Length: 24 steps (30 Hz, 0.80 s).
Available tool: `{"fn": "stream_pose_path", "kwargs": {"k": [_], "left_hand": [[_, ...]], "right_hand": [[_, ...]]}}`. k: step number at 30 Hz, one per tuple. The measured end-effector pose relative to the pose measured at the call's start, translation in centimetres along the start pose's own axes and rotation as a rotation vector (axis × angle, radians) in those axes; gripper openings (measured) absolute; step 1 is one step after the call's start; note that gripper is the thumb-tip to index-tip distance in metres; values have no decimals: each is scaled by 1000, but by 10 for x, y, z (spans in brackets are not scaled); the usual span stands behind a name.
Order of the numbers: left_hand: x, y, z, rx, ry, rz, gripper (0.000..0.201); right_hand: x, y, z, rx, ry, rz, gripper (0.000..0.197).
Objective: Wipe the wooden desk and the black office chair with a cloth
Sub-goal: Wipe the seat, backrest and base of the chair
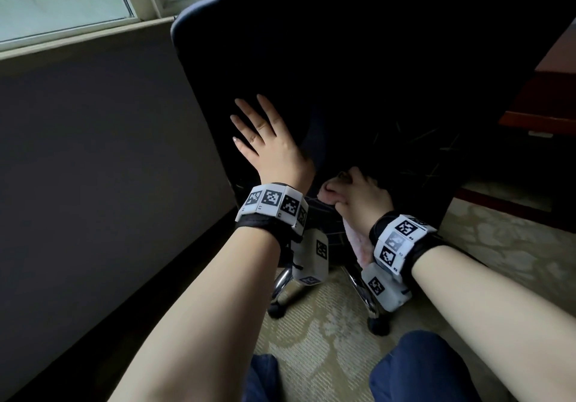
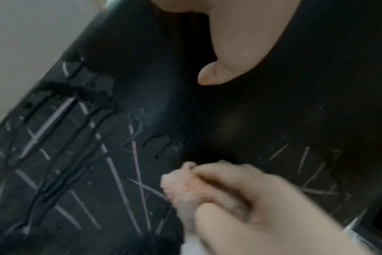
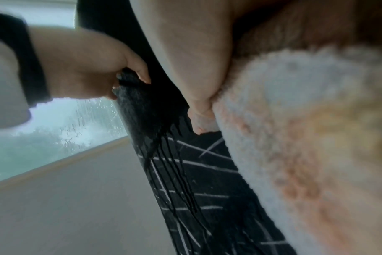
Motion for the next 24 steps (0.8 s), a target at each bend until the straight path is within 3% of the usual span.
{"fn": "stream_pose_path", "kwargs": {"k": [3, 10, 13, 17, 24], "left_hand": [[2, 3, 1, 4, 23, 18, 96], [7, 14, 14, 72, 9, -15, 97], [8, 15, 11, 130, -36, 2, 96], [8, 22, 5, 199, -113, 31, 95], [6, 29, 2, 238, -183, 39, 96]], "right_hand": [[19, -8, 0, 59, 78, -123, 39], [116, -38, 16, 263, 78, -846, 40], [148, -40, 14, 251, 43, -1028, 39], [158, -21, 7, 208, 26, -1001, 40], [123, -1, 0, 205, 36, -877, 41]]}}
Point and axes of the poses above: each hand's wrist, its own y-axis towards the middle knuckle, its own x-axis out of the back of the hand, z = x × y, the point moved 7 cm from there along y, towards the middle knuckle, and after that the axes turned 15 degrees about x, right-handed, at the moved point
